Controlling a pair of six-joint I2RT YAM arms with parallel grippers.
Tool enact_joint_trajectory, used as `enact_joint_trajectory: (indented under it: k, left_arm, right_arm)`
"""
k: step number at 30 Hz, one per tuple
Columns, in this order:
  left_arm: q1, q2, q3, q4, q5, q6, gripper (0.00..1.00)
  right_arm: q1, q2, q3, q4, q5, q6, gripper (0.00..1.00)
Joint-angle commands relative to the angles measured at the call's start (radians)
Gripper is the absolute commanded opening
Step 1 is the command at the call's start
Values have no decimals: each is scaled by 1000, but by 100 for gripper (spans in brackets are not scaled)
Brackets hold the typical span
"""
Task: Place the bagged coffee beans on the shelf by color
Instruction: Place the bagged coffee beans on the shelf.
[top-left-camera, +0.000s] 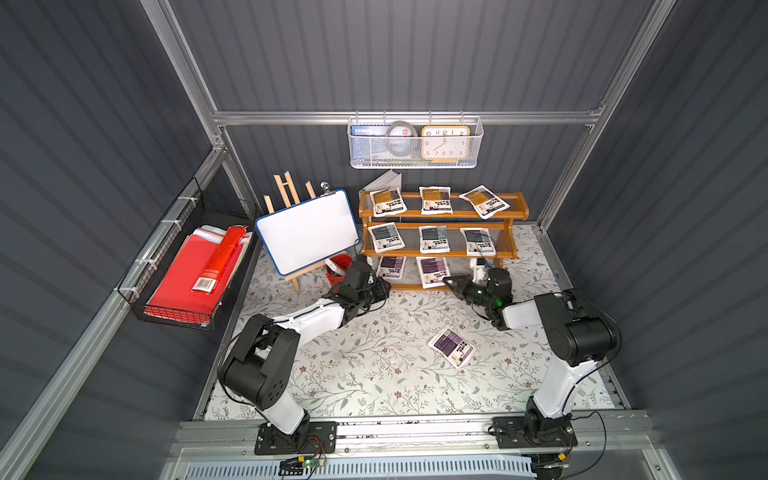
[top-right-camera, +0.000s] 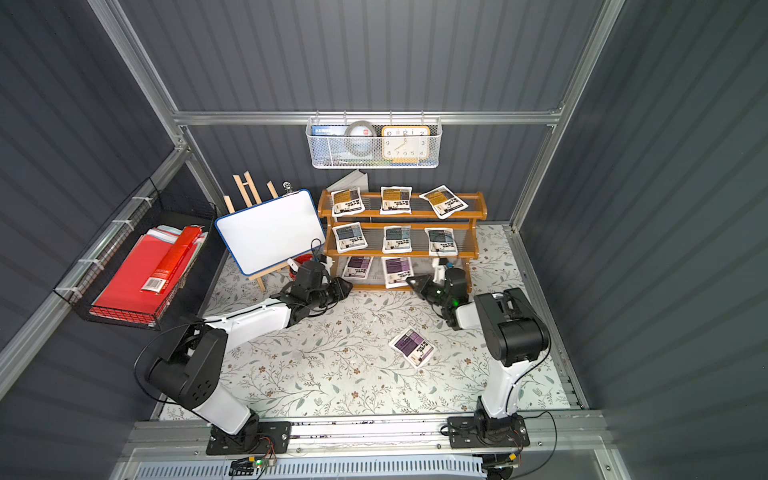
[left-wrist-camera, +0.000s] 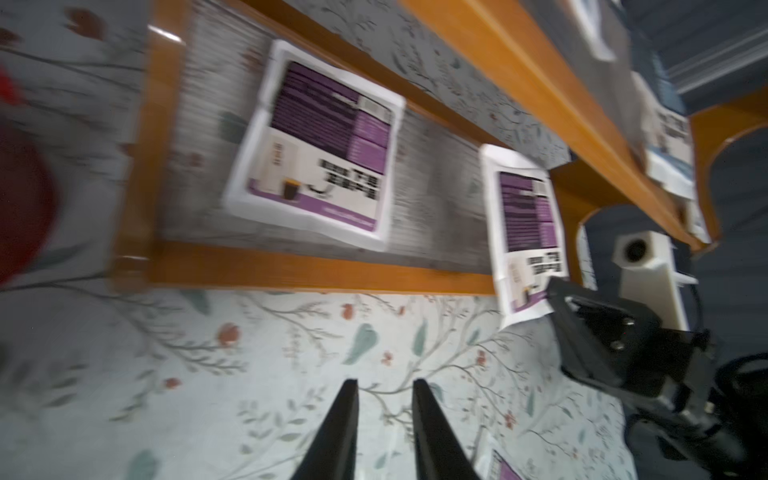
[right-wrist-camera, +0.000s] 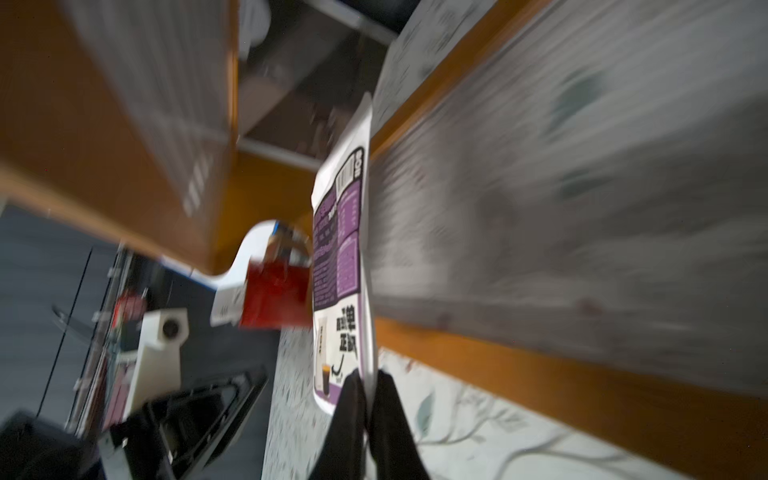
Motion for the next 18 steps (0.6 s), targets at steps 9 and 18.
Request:
enact_joint_trajectory:
  k: [9, 18]
  left_arm:
    - [0, -46, -19, -62, -67, -3, 38]
    - [2, -49, -25, -53, -60, -16, 39]
  right_arm:
    - [-2, 10, 46, 35, 105, 34, 0]
    - [42, 15, 58, -15, 127, 39, 0]
